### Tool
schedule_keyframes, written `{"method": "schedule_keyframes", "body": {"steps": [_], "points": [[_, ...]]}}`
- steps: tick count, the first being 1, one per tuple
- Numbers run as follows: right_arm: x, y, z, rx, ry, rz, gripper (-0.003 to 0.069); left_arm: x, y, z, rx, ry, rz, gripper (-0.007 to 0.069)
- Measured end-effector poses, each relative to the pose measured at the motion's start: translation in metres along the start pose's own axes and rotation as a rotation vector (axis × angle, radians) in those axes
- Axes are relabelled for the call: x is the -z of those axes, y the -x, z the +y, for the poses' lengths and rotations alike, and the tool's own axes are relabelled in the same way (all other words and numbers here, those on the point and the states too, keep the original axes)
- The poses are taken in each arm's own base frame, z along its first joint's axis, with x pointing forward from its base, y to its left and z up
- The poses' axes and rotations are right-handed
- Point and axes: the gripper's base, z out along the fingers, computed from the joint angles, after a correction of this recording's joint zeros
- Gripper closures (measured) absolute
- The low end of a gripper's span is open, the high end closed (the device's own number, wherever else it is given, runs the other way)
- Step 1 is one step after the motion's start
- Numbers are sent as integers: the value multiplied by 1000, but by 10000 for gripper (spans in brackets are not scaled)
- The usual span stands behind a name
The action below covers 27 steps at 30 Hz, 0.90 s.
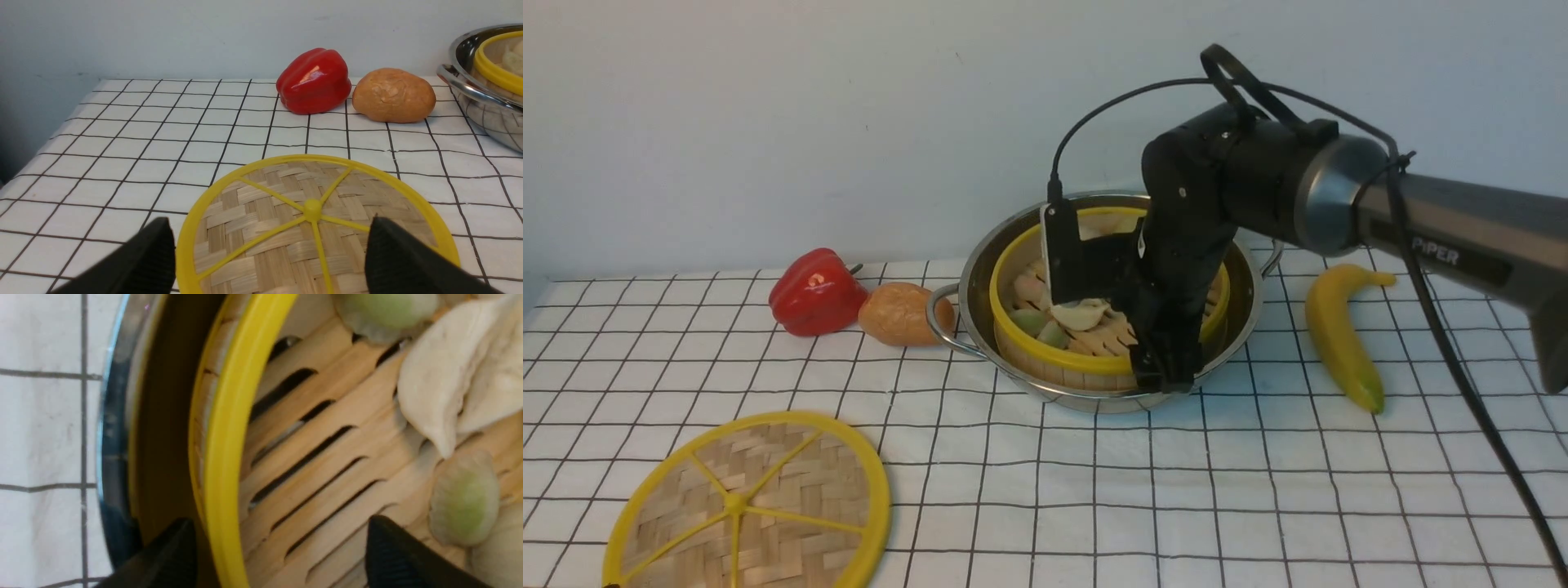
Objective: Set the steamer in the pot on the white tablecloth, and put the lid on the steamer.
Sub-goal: 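Place the bamboo steamer basket of food into the steel pot with the right gripper, then grasp the bamboo steamer lid lying on the table by its centre knob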
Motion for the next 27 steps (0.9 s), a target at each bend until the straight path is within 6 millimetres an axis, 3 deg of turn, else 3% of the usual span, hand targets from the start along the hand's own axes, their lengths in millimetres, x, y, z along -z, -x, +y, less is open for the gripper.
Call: {"method": "schedule_keyframes", "body": {"steps": [5, 15, 20, 23, 26, 27], "points": [[16, 0, -4, -52, -48, -18, 55, 0, 0, 0, 0, 0, 0, 46], [51, -1, -6, -82, -83, -49, 126, 0, 0, 0, 0, 0, 0, 46], [72, -8, -7, -221, -116, -10, 145, 0, 0, 0, 0, 0, 0, 46], [99, -16, -10, -415, -203, -5, 214, 0, 0, 0, 0, 0, 0, 46], [142, -28, -13, -697, -337, -39, 369, 0, 0, 0, 0, 0, 0, 46], [148, -30, -13, -735, -353, -48, 395, 0, 0, 0, 0, 0, 0, 46]]}}
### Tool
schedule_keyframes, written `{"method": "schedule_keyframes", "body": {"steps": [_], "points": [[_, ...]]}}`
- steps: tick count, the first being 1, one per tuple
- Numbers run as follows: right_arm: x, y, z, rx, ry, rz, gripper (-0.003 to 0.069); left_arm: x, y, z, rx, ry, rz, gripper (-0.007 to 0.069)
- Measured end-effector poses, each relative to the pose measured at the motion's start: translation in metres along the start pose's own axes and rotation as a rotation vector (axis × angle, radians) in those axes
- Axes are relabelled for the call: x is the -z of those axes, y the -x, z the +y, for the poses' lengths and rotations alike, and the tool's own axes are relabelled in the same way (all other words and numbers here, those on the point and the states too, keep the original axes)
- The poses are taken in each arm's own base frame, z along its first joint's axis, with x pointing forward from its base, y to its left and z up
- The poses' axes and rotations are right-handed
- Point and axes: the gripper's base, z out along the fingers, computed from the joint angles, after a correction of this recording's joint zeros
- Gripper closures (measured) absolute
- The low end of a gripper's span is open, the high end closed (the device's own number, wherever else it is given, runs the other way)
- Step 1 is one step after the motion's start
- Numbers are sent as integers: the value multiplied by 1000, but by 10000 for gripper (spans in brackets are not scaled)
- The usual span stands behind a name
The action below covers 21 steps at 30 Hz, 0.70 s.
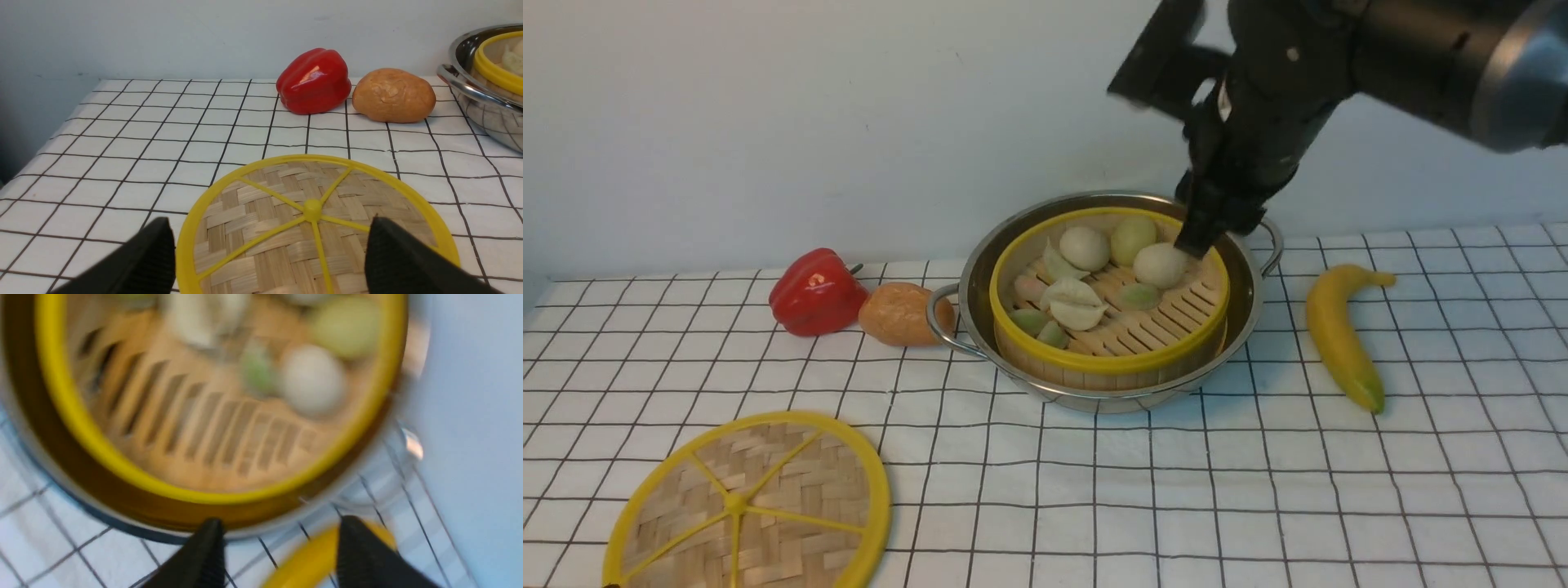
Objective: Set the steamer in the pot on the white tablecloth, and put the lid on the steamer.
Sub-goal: 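Grasp the bamboo steamer lid lying on the table by its centre knob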
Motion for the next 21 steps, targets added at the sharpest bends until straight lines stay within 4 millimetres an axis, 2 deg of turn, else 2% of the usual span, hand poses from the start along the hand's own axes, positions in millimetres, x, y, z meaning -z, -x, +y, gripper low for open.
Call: {"method": "schedule_keyframes", "body": {"steps": [1, 2, 3, 5, 7, 8, 9, 12, 15, 19, 21], "points": [[24, -2, -11, -138, -46, -34, 502, 0, 0, 0, 0, 0, 0, 46], [27, -3, -12, -138, -51, -39, 515, 0, 0, 0, 0, 0, 0, 46], [54, -7, -23, -265, -82, -87, 612, 0, 0, 0, 0, 0, 0, 46], [78, -11, -32, -369, -101, -138, 664, 0, 0, 0, 0, 0, 0, 46], [101, -16, -39, -469, -106, -190, 672, 0, 0, 0, 0, 0, 0, 46], [103, -16, -39, -478, -105, -195, 672, 0, 0, 0, 0, 0, 0, 46], [118, -20, -44, -539, -106, -229, 672, 0, 0, 0, 0, 0, 0, 46], [137, -25, -50, -601, -111, -286, 672, 0, 0, 0, 0, 0, 0, 46], [150, -27, -54, -601, -124, -340, 669, 0, 0, 0, 0, 0, 0, 46], [156, -33, -57, -534, -156, -319, 664, 0, 0, 0, 0, 0, 0, 46], [161, -52, -60, -523, -169, -299, 659, 0, 0, 0, 0, 0, 0, 46]]}}
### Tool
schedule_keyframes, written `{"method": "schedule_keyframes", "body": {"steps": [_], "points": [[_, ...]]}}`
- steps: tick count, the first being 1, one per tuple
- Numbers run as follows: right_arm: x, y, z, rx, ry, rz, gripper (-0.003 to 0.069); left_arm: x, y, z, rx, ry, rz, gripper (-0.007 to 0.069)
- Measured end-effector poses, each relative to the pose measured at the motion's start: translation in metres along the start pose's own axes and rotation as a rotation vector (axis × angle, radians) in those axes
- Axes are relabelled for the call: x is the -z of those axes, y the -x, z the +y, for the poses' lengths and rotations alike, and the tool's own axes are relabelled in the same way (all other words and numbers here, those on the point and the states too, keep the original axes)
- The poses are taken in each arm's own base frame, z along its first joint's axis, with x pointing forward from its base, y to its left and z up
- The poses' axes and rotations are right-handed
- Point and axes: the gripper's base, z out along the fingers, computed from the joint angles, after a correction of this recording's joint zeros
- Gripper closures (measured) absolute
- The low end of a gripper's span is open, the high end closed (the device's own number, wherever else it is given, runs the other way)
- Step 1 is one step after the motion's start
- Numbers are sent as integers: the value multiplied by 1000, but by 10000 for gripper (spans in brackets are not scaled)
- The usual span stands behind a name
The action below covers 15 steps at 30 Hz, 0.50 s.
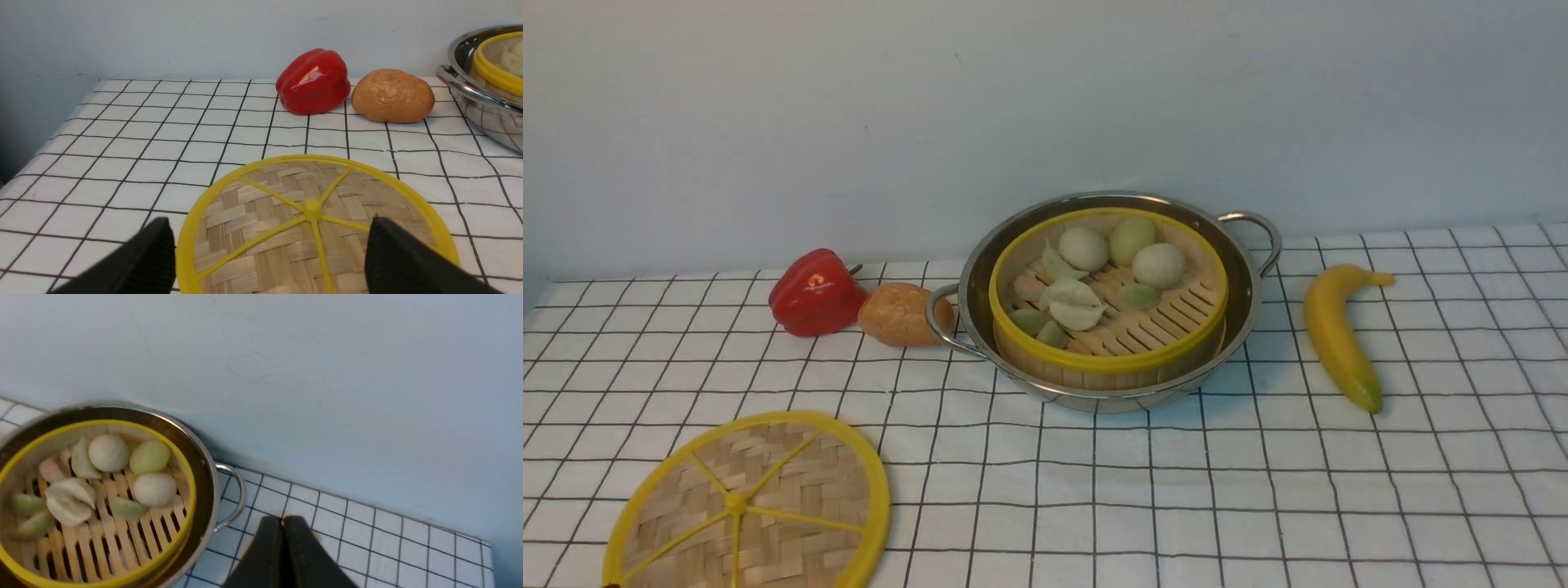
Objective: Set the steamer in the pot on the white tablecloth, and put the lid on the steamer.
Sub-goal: 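Grasp the bamboo steamer lid lying on the table by its centre knob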
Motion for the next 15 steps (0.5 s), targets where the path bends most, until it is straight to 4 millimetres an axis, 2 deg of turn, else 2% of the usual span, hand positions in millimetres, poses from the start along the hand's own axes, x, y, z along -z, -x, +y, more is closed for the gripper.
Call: {"method": "schedule_keyframes", "body": {"steps": [2, 4, 5, 7, 8, 10, 11, 12, 15], "points": [[14, -18, -17, -45, 3, 18, 656, 0, 0, 0, 0, 0, 0, 46], [33, -47, -42, -159, 15, -9, 652, 0, 0, 0, 0, 0, 0, 46], [35, -50, -45, -171, 15, -13, 651, 0, 0, 0, 0, 0, 0, 46], [61, -96, -75, -306, -4, -126, 647, 0, 0, 0, 0, 0, 0, 46], [65, -114, -82, -336, -25, -161, 646, 0, 0, 0, 0, 0, 0, 46], [64, -143, -90, -371, -65, -200, 643, 0, 0, 0, 0, 0, 0, 46], [64, -146, -91, -375, -69, -205, 643, 0, 0, 0, 0, 0, 0, 46], [62, -176, -94, -400, -106, -238, 640, 0, 0, 0, 0, 0, 0, 46], [50, -225, -92, -421, -139, -284, 635, 0, 0, 0, 0, 0, 0, 46]]}}
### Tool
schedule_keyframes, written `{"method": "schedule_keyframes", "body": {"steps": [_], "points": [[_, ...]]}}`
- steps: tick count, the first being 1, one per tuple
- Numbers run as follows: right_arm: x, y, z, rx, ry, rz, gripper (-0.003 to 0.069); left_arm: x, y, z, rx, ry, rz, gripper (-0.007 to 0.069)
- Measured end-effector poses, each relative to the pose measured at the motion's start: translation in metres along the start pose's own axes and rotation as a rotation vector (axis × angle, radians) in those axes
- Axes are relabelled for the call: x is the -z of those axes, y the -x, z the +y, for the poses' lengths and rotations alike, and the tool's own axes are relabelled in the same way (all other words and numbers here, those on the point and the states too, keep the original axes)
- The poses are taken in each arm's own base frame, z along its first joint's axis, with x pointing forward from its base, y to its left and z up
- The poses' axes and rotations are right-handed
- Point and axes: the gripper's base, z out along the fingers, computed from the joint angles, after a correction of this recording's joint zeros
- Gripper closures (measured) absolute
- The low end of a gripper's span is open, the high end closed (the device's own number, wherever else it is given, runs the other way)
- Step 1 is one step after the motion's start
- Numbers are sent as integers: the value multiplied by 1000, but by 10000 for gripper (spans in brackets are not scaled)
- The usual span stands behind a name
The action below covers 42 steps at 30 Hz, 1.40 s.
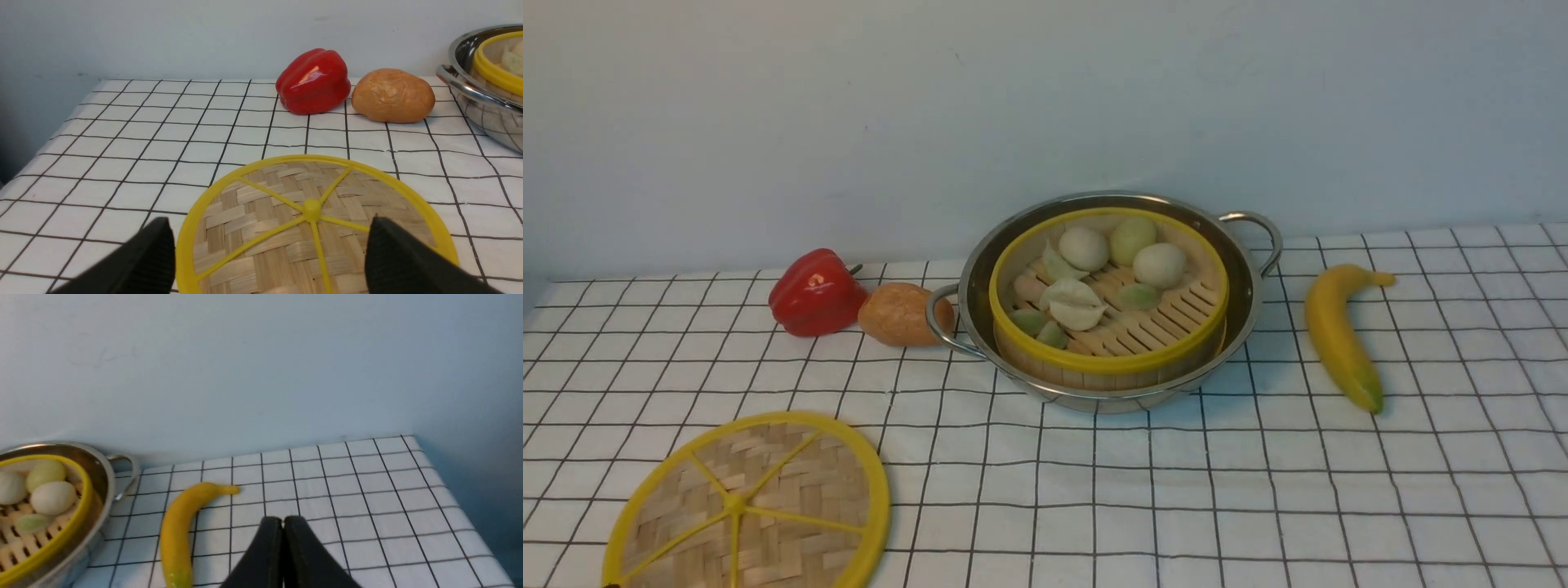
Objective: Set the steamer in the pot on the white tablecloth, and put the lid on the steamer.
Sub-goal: 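Grasp the bamboo steamer lid lying on the table by its centre knob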
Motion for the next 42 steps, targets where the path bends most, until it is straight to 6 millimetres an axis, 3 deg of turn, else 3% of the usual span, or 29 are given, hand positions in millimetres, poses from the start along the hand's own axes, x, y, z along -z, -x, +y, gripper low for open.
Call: {"method": "schedule_keyframes", "body": {"steps": [1, 2, 3, 6, 11, 19, 27, 42], "points": [[1, -17, -4, -6, 1, -21, 633, 0, 0, 0, 0, 0, 0, 46], [3, -19, -5, -7, 8, -43, 633, 0, 0, 0, 0, 0, 0, 46], [3, -45, -11, -16, 9, -63, 629, 0, 0, 0, 0, 0, 0, 46], [10, -85, -17, -19, 40, -151, 622, 0, 0, 0, 0, 0, 0, 46], [18, -117, -21, -68, 89, -247, 612, 0, 0, 0, 0, 0, 0, 46], [21, -131, -24, -89, 96, -278, 595, 0, 0, 0, 0, 0, 0, 46], [16, -155, -33, 7, 12, -127, 563, 0, 0, 0, 0, 0, 0, 46], [16, -159, -23, 262, 114, -100, 528, 0, 0, 0, 0, 0, 0, 46]]}}
